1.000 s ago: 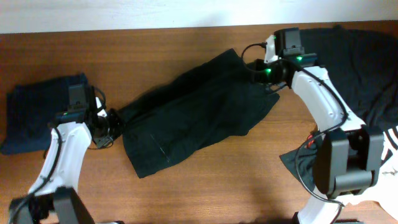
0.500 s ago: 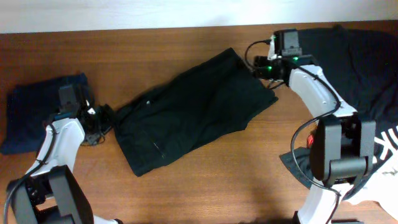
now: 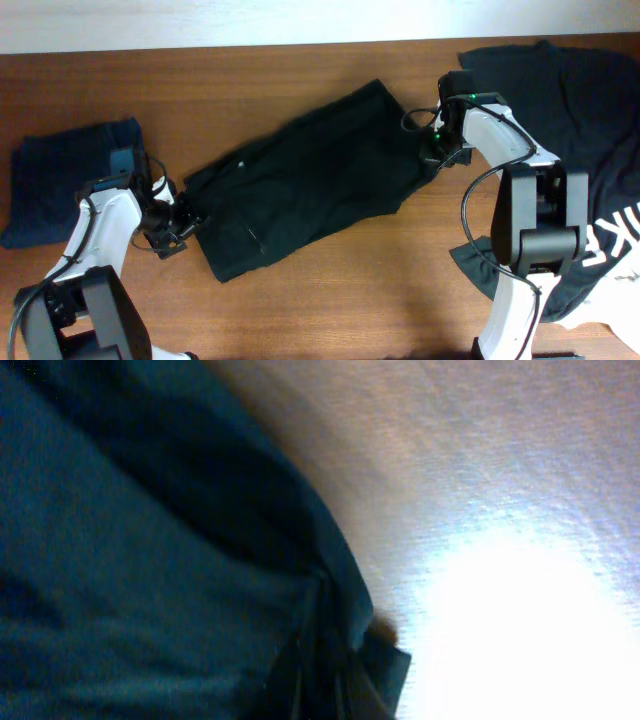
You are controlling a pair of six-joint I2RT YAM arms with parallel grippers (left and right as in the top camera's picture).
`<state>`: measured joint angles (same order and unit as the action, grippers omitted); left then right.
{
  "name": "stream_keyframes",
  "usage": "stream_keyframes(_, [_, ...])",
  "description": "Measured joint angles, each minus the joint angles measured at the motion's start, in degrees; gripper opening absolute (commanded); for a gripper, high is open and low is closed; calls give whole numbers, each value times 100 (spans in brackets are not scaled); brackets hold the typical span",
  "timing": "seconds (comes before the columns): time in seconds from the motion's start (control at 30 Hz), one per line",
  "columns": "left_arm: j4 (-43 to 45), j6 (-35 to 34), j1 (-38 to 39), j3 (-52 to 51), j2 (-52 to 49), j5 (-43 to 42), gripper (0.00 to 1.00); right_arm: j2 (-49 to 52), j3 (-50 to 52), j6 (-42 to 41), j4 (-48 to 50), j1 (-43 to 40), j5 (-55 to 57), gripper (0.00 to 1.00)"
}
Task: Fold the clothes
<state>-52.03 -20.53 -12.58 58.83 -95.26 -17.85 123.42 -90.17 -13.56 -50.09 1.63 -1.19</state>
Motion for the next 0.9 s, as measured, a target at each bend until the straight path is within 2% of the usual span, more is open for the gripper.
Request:
stream_keyframes(0.1, [26,13,-2,-2,0,0,83,-2,17,-896,-1471,-83,872,6])
stream_keyframes(0.13, [72,39,0,-2,0,0,83,24,111,-1211,-1932,-219,1132,13])
stream_keyframes(0.17, [98,72,0,-2,-2,0,83,57,127,-1364,-2065,-291,1246,21])
stream_keyframes(0.27, [175,111,0,-2,0,0,83,72,131,-1563,-2385,-382,1443,34])
stream_keyframes(0.33, [192,125,0,-2,0,0,83,57,131,-1668,-2448,-378,1491,36])
stream_keyframes(0.5, [192,131,0,-2,0,-2,83,-704,109,-1681,-2214,-378,1460,41])
stream_keyframes(0.63, [192,131,0,-2,0,0,83,-1027,22,-680,-1419,-378,553,57])
stream_keyframes(0.7, [192,131,-2,-2,0,0,83,-1008,28,-208,-957,-378,59,58])
stream_keyframes(0.9, [199,131,-2,-2,0,2,83,-922,28,315,-223,-367,-647,57])
